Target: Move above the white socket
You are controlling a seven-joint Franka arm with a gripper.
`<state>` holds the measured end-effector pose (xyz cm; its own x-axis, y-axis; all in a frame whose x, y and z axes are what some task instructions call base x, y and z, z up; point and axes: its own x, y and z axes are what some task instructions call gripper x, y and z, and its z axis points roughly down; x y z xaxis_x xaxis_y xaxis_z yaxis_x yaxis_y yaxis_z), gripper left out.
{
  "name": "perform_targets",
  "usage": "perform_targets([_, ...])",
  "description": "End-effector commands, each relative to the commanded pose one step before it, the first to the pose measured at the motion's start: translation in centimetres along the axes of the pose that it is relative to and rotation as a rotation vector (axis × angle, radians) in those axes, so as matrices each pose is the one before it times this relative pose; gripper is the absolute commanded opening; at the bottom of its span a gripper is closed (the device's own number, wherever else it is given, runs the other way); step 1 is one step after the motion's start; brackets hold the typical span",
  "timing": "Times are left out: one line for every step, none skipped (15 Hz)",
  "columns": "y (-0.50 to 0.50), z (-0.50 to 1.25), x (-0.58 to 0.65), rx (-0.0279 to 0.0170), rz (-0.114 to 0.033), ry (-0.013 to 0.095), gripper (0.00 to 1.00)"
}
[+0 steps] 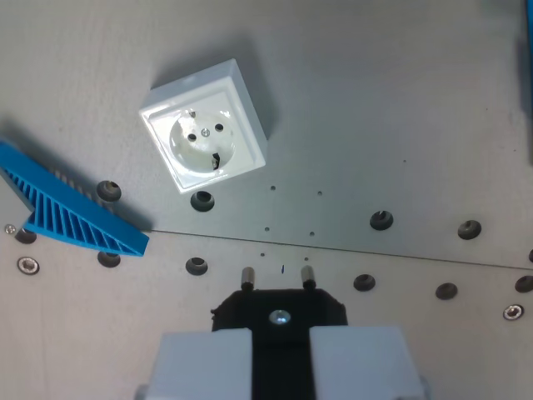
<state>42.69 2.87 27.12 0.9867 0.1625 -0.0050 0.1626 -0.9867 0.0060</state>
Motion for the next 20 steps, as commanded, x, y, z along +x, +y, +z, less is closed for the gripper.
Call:
perform_targets([0.005,-0.016,0.001,0.00014,-0.0001,0.0008,0.00])
perform_targets([0.000,0.000,0.000,0.00004,0.0002,-0.0001,0.00])
perform_targets([0.000,0.002,0.000,-0.00008,-0.0006,0.0002,0.00])
perform_targets([-0.001,0.004,0.000,0.00015,-0.0005,-0.0001,0.00])
perform_targets([-0.002,0.009,-0.001,0.00032,-0.0004,-0.0002,0.00])
perform_targets([-0.004,0.016,-0.002,0.00004,-0.0016,0.0001,0.00])
perform_targets([-0.007,0.025,-0.003,-0.00012,-0.0018,0.0002,0.00])
perform_targets([-0.010,0.037,-0.004,0.00002,-0.0027,0.0003,0.00])
perform_targets([-0.014,0.051,-0.006,0.00014,-0.0034,0.0003,0.00])
perform_targets([-0.018,0.067,-0.007,-0.00001,-0.0043,0.0005,0.00])
perform_targets([-0.022,0.084,-0.009,0.00016,-0.0048,0.0020,0.00])
perform_targets([-0.027,0.101,-0.011,-0.00011,-0.0058,0.0034,0.00])
perform_targets([-0.031,0.117,-0.013,0.00006,-0.0060,0.0041,0.00])
perform_targets([-0.036,0.135,-0.014,-0.00034,-0.0067,0.0047,0.00])
perform_targets([-0.032,0.122,-0.013,-0.00027,-0.0057,0.0047,0.00])
perform_targets([-0.035,0.144,-0.015,-0.00030,-0.0058,0.0040,0.00])
perform_targets([-0.039,0.168,-0.017,-0.00023,-0.0070,0.0038,0.00])
perform_targets([-0.044,0.195,-0.020,-0.00032,-0.0065,0.0047,0.00])
perform_targets([-0.050,0.221,-0.024,-0.00049,-0.0054,0.0055,0.00])
perform_targets([-0.057,0.245,-0.027,-0.00061,-0.0050,0.0064,0.00])
